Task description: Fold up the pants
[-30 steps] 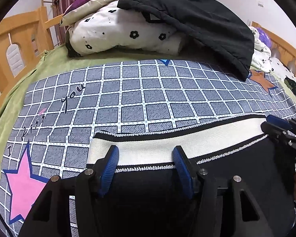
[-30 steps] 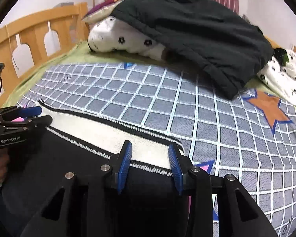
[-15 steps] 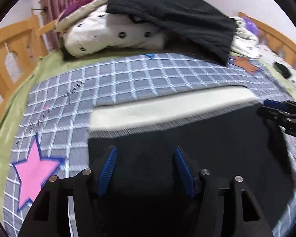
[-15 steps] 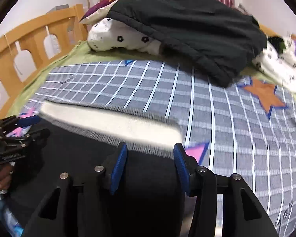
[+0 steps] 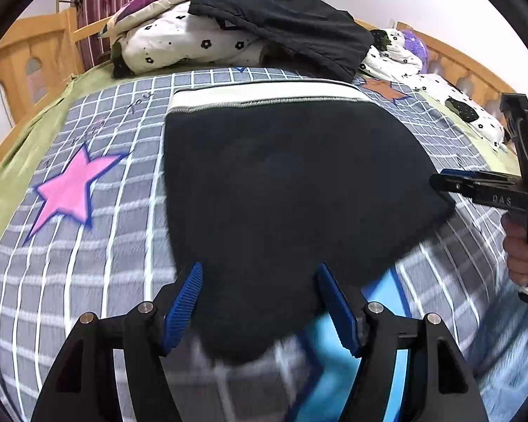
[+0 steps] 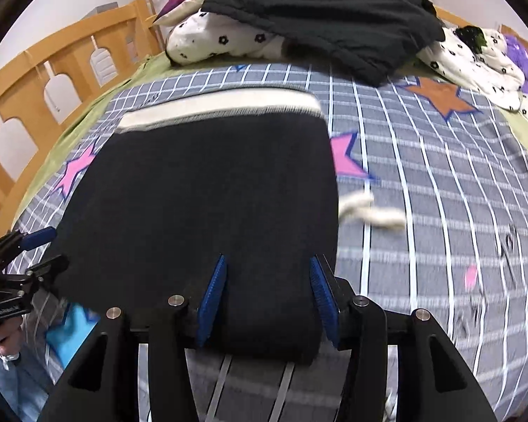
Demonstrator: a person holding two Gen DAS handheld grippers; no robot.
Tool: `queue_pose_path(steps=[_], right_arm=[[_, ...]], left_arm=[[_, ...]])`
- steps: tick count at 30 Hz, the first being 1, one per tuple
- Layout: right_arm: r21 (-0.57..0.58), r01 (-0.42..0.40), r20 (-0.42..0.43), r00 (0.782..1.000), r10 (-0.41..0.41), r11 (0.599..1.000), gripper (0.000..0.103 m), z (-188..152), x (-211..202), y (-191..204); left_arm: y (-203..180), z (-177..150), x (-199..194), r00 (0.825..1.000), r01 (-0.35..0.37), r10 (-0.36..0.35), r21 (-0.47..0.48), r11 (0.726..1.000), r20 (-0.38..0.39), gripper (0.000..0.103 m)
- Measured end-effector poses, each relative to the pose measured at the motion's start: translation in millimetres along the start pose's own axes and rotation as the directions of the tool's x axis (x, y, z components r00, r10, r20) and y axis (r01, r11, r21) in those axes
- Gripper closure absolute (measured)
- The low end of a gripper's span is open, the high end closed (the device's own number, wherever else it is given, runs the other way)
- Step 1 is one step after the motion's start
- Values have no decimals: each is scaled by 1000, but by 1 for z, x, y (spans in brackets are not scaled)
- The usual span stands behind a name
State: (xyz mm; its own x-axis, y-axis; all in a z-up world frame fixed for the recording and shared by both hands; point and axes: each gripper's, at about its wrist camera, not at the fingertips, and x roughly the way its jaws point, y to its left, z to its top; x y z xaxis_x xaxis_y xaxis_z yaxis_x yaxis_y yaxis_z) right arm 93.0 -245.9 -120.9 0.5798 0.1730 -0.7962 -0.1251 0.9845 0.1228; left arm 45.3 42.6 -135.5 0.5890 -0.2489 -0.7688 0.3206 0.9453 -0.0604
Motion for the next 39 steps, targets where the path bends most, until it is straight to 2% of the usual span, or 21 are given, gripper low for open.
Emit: queue_pose_path(steps=[3, 6, 9, 14, 17, 18, 20, 22, 23, 25, 26, 28, 29, 31, 32, 34, 37, 39], right_arm=[[-1, 5, 5, 1000, -5, 1000, 54, -14, -10, 1], [13, 4, 6, 1000, -4, 1000, 54, -21, -14, 1], [15, 6, 0, 1000, -6, 1000, 54, -22, -13, 2], [19, -1, 3, 1000, 1, 1000, 54, -18, -11, -1], [8, 6, 0, 1000, -6, 1000, 54, -18, -8, 2], [1, 9, -1, 1000, -9, 1000, 54, -18, -8, 2], [-11, 13, 2, 1000, -13, 1000, 54, -19, -8, 3], [-18, 18, 2, 1000, -18, 1000, 54, -20, -7, 2], [-19, 19, 2, 1000, -19, 1000, 54, -20, -7, 1], [-17, 18, 0, 1000, -18, 1000, 54, -20, -6, -2], [-18, 21, -2, 1000, -21, 1000, 54, -20, -5, -3], [-20, 27, 2, 1000, -26, 999, 54, -20, -6, -4], [-18, 27, 3, 1000, -27, 999, 54, -20, -6, -5], [-13, 23, 4, 1000, -23, 1000, 54, -20, -6, -4], [-14, 23, 1, 1000, -23, 1000, 54, -21, -6, -2], [-35, 38, -7, 999, -38, 999, 54, -21, -2, 2], [-71, 59, 7, 998, -59, 996, 54, -20, -4, 7], [-83, 67, 28, 998, -65, 994, 54, -19, -9, 6]], left_arm=[[8, -22, -5, 998, -9, 9, 4, 1000, -63, 36], [19, -43, 2, 987, -116, 114, -12, 993, -112, 36], [19, -49, -3, 980, -179, 180, 27, 984, -80, 36], [5, -48, 2, 970, -232, 237, 92, 968, -44, 37], [-11, -43, 6, 969, -246, 249, 146, 958, 1, 43], [-14, -41, 9, 963, -268, 269, 159, 950, 11, 49], [-17, -40, 17, 950, -311, 313, 173, 935, 16, 52], [-17, -36, 18, 954, -298, 297, 154, 942, 27, 65], [-17, -33, 17, 964, -266, 264, 128, 955, 34, 77], [-13, -29, 3, 967, -233, 227, 42, 972, 119, 80], [-8, -27, -9, 968, -185, 184, -9, 983, 168, 80], [3, -23, -15, 975, -121, 130, -64, 991, 180, 80], [9, -22, -8, 983, -104, 115, -82, 991, 142, 80], [16, -31, 16, 992, -117, 121, -105, 988, 23, 80], [14, -37, 21, 992, -125, 126, -96, 987, 7, 79], [6, -40, 15, 987, -154, 156, -61, 986, 24, 77], [8, -45, 3, 993, -118, 120, -75, 990, 20, 74], [15, -50, -5, 994, -106, 109, -103, 989, 21, 60]])
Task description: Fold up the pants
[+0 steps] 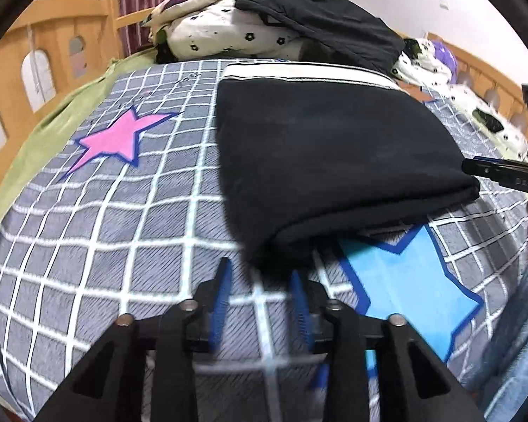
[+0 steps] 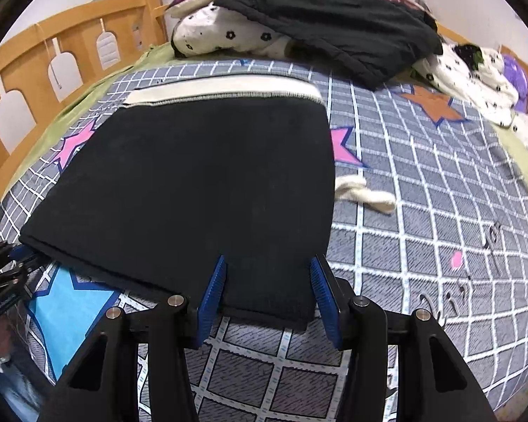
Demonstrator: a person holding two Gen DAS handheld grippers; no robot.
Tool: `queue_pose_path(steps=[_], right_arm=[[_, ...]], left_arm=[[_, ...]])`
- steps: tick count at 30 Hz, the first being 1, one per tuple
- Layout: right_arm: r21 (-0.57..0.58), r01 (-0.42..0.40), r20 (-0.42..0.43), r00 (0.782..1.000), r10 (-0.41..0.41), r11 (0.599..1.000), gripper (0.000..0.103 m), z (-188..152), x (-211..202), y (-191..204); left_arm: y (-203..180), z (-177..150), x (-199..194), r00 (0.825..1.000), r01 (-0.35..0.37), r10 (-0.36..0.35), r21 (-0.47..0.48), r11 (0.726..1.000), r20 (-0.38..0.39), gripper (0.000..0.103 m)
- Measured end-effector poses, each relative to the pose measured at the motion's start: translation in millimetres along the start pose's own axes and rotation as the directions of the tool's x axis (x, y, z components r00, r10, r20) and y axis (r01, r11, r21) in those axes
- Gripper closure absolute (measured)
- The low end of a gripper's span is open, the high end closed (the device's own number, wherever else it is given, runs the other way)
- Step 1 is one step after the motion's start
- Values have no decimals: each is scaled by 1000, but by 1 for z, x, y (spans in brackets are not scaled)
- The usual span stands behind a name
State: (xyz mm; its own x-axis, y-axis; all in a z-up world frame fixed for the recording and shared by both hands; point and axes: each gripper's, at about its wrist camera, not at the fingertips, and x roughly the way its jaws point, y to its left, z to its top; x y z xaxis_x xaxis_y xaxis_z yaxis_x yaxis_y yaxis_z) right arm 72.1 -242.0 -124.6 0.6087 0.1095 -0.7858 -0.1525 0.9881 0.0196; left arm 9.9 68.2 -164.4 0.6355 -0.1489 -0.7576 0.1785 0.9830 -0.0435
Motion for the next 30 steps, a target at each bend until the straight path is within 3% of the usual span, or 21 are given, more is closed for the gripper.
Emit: queue_pose_path(steps=[2, 7, 10, 13, 16, 19, 20, 23, 30], right_arm=[[-1, 17, 23, 1000, -17, 1000, 54, 1, -4, -3], [-38, 83, 84, 993, -80, 996, 54, 1, -11, 0], [-42, 96, 139, 986, -89, 995, 54, -1, -17, 3], [-56, 94, 87, 992, -89, 994, 54, -2, -4, 6], [-75, 108, 37, 994, -106, 991, 54, -8, 11, 11], [-79, 107, 33, 994, -104, 991, 54, -12, 12, 12], [-76, 95, 25, 995, -93, 993, 54, -13, 12, 10], [-50, 64, 8, 998, -64, 997, 54, -14, 12, 3], [-6, 67, 62, 996, -67, 998, 53, -6, -3, -4]], left_arm=[[10, -2, -7, 1000, -25, 25, -22, 999, 13, 53], [24, 3, -29, 993, -39, 46, -67, 997, 105, 53], [24, 18, -35, 986, 36, -20, -92, 995, 165, 53], [11, 41, -31, 977, 103, -86, -84, 991, 194, 53], [-4, 52, -10, 982, 149, -139, -74, 986, 126, 53], [-19, 43, 18, 997, 77, -75, -73, 994, 35, 53], [-27, 39, 20, 998, 29, -28, -28, 999, 56, 52], [-40, 36, 19, 997, -25, 22, 40, 999, 73, 47], [-28, 48, 9, 993, -8, 11, -25, 1000, 119, 44]])
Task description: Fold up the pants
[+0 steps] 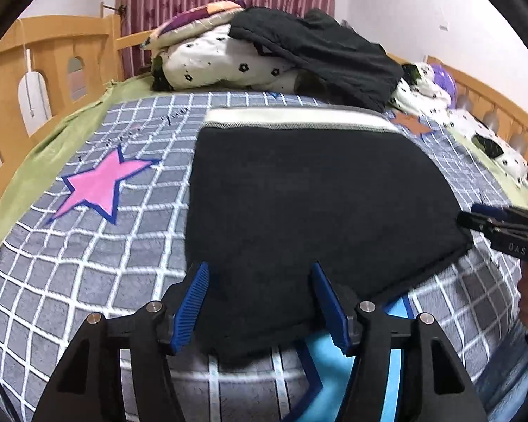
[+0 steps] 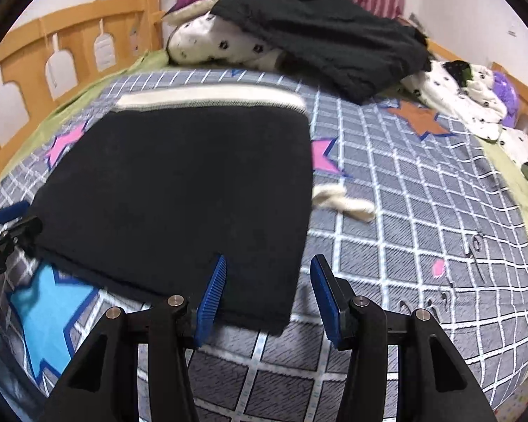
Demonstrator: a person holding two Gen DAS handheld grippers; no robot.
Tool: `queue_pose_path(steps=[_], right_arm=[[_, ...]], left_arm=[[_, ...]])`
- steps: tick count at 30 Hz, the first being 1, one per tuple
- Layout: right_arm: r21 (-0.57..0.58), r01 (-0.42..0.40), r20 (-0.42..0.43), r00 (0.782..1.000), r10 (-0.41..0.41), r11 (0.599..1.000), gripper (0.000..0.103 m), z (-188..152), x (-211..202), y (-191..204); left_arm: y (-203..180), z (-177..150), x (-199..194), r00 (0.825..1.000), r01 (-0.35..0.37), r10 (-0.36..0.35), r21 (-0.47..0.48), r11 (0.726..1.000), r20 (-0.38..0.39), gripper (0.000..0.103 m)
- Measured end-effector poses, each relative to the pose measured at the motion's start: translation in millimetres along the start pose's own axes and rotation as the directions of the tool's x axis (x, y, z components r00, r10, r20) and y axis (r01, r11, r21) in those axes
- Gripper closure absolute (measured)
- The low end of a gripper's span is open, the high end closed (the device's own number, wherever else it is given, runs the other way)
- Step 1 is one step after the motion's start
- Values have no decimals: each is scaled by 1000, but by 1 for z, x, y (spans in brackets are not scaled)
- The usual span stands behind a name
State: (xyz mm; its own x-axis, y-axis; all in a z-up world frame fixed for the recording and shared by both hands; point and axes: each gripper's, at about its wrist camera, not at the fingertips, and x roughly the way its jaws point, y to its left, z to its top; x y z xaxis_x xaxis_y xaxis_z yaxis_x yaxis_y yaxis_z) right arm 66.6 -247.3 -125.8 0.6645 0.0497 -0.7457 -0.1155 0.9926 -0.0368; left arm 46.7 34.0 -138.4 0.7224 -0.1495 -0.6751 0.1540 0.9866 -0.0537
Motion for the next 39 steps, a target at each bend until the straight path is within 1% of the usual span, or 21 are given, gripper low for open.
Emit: queue_pose_path(steps=[2, 5, 7, 9, 11, 12, 14, 16, 20, 22, 24, 26, 27, 28, 29, 30, 31, 33, 35, 37, 39], right_arm=[[26, -4, 2, 1000, 4, 1000, 53, 5, 1, -1], [51, -7, 13, 1000, 6, 999, 48, 13, 4, 4], [43, -2, 20, 1000, 1, 999, 48, 19, 5, 9], [10, 8, 35, 999, -8, 1000, 48, 31, 7, 18], [4, -12, 46, 999, 12, 1000, 48, 48, 10, 18], [10, -37, 51, 998, 36, 999, 48, 58, 12, 17], [23, -57, 63, 996, 55, 998, 48, 76, 15, 13], [35, -45, 79, 996, 42, 998, 48, 99, 22, 8], [36, -17, 90, 996, 13, 999, 48, 132, 40, 2], [53, -31, 92, 995, 26, 998, 48, 146, 50, -3], [75, -66, 100, 993, 58, 995, 48, 151, 60, -7], [71, -59, 82, 995, 53, 996, 48, 149, 76, -5], [53, -39, 59, 998, 36, 998, 48, 147, 86, -2], [25, -13, 17, 1000, 12, 1000, 47, 142, 101, 2], [11, 11, -8, 1000, -11, 1000, 46, 135, 115, 2], [38, -5, 23, 1000, 4, 999, 42, 131, 115, -2], [60, -18, 27, 999, 17, 998, 40, 131, 114, -6], [91, -51, -1, 999, 51, 995, 40, 137, 110, -13], [112, -57, 23, 998, 54, 992, 40, 141, 106, -17], [102, -29, 42, 999, 25, 994, 40, 146, 108, -17], [90, -31, 24, 999, 29, 995, 42, 147, 117, -14]], left_arm=[[0, 11, 2, 1000, -19, 19, -10, 1000, 8, 44], [1, 23, 7, 1000, -21, 21, -9, 1000, 20, 44], [1, 32, 10, 999, -36, 36, 9, 999, 30, 44], [1, 40, 15, 998, -55, 55, 26, 998, 25, 44], [2, 51, 22, 999, -41, 40, 33, 999, 20, 44], [1, 57, 25, 999, -44, 43, 42, 998, 16, 44], [1, 71, 33, 998, -61, 60, 60, 996, 26, 44], [1, 87, 43, 997, -69, 67, 64, 996, 25, 44], [0, 111, 64, 999, -54, 53, 57, 997, 10, 44], [-2, 123, 73, 997, -74, 73, 75, 994, 23, 44], [-2, 129, 82, 996, -91, 88, 91, 992, 32, 43], [-1, 131, 99, 993, -122, 122, 114, 986, 11, 38], [0, 127, 114, 989, -142, 147, 122, 982, -30, 38], [3, 121, 131, 982, -147, 159, 121, 982, -102, 38], [7, 116, 141, 978, -130, 145, 104, 986, -148, 35], [12, 113, 141, 984, -109, 118, 76, 991, -135, 35], [18, 114, 137, 989, -74, 80, 47, 996, -126, 35], [27, 121, 134, 991, -42, 44, 14, 999, -129, 35], [34, 128, 134, 994, -48, 47, -15, 999, -94, 35], [34, 134, 143, 993, -49, 48, -5, 999, -109, 35], [30, 133, 149, 993, -46, 46, 6, 999, -111, 35]])
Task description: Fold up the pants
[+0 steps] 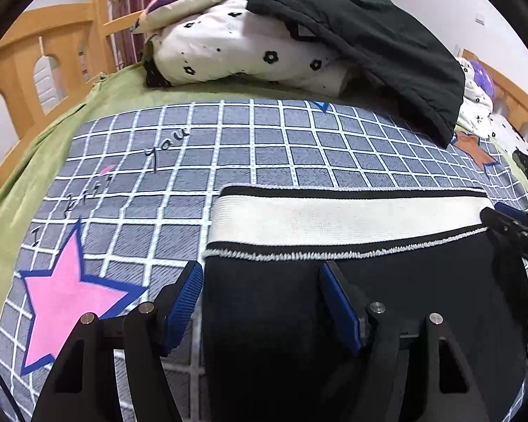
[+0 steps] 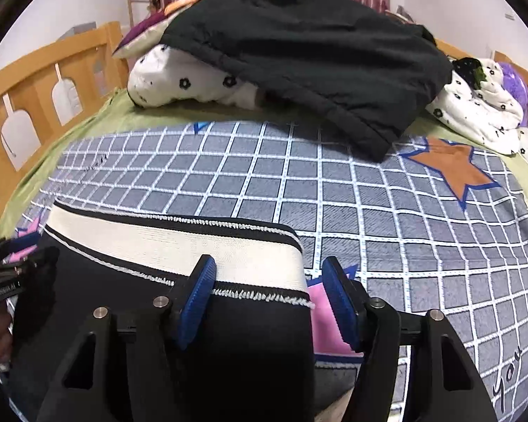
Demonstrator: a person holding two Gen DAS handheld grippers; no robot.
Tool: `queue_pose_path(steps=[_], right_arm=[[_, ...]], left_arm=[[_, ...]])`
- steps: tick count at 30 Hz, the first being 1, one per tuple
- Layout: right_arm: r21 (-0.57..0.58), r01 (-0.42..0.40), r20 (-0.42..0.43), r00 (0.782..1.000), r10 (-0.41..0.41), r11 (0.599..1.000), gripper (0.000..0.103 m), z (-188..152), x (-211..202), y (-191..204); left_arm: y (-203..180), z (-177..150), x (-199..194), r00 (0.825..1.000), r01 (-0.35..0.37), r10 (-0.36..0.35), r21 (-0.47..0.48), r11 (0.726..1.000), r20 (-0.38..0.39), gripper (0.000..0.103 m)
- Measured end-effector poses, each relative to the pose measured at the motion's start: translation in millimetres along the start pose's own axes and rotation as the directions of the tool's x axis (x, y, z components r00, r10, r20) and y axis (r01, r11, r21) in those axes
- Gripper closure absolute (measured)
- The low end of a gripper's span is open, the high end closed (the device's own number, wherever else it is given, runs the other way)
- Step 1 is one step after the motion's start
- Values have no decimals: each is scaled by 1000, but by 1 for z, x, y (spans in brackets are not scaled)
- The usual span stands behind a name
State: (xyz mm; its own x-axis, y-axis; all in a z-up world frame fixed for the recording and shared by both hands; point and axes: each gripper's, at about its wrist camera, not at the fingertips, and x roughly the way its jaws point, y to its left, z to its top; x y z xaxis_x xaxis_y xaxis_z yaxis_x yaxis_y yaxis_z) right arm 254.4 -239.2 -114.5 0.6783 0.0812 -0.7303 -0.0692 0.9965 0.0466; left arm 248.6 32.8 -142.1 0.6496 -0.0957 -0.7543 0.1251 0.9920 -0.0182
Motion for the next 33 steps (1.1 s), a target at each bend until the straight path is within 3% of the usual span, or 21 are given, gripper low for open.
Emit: queue_pose_path(steps=[4, 8, 14, 21, 26, 30, 33], right_arm=[[-20, 6, 8, 1000, -6, 1000, 42, -1, 7, 1], [6, -1, 11, 1000, 1, 1000, 42, -3, 8, -2], [-38, 65, 50, 997, -63, 997, 43, -8, 3, 9], [-36, 65, 44, 997, -63, 997, 43, -10, 1, 7], [-135, 81, 31, 997, -77, 988, 42, -12, -8, 12], [-148, 74, 20, 997, -72, 986, 43, -21, -20, 9], [-144, 66, -2, 998, -67, 987, 42, -27, -27, 5]], left_arm=[[-6, -2, 3, 1000, -15, 15, 29, 999, 9, 33], [2, -2, 9, 1000, 14, -14, -13, 1000, -2, 26], [8, -5, 11, 999, 45, -45, -51, 998, -10, 22], [0, -8, 5, 1000, 3, -4, -13, 1000, -20, 22], [0, -27, -5, 999, 15, -15, 11, 1000, -45, 22], [-1, -39, -17, 999, -18, 19, 21, 1000, -41, 22], [-13, -49, -26, 996, -88, 89, 86, 992, -9, 22]])
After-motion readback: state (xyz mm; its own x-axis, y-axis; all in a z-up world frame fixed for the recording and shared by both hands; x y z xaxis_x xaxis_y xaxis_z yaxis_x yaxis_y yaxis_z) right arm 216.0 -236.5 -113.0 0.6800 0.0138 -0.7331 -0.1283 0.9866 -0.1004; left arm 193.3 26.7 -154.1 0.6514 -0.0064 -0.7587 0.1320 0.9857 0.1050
